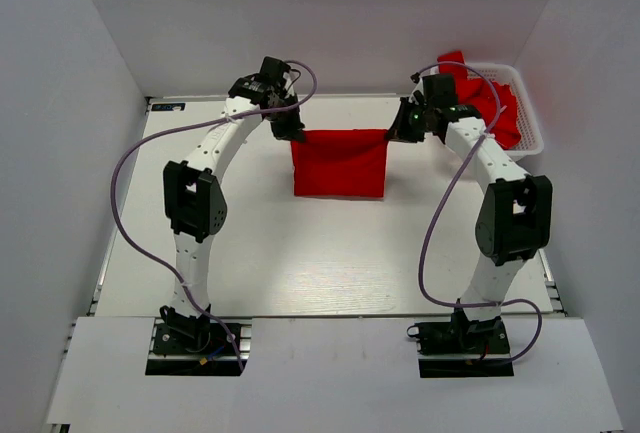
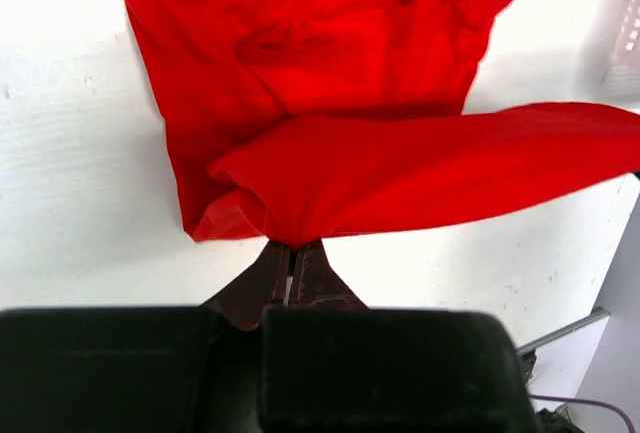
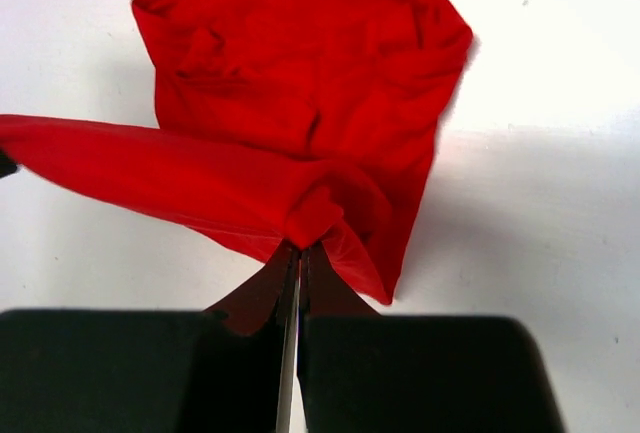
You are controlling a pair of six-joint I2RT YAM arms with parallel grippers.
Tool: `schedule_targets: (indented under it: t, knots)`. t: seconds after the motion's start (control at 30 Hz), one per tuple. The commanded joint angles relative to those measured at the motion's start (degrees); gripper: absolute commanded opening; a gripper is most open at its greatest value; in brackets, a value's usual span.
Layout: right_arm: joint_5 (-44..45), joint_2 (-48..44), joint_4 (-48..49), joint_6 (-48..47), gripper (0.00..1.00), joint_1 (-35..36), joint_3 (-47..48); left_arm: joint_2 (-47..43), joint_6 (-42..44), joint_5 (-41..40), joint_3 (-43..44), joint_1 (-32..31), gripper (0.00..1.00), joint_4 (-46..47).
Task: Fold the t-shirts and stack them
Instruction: Fold the long partially folded tshirt into a neat square
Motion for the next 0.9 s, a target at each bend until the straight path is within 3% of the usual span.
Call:
schedule_targets:
  t: [0.0,0.67,0.87]
  knots:
    - [-0.77,2.94,-0.07,-1.83,0.00,-1.46,4.37,0.94,1.19,0.28,1.50,1.76,0.00,1.86]
    - [-2.09,18.95,7.14,-0.78,0.00,-2.52,14.57,8.06,3.65,-1.92,-0.52,3.86,0.00,20.15]
    - [-3.58,22.72,17.39,0.71,0.00,-2.52,15.97,10.44,2.60,-4.99,0.80,4.40,0.18,23.13]
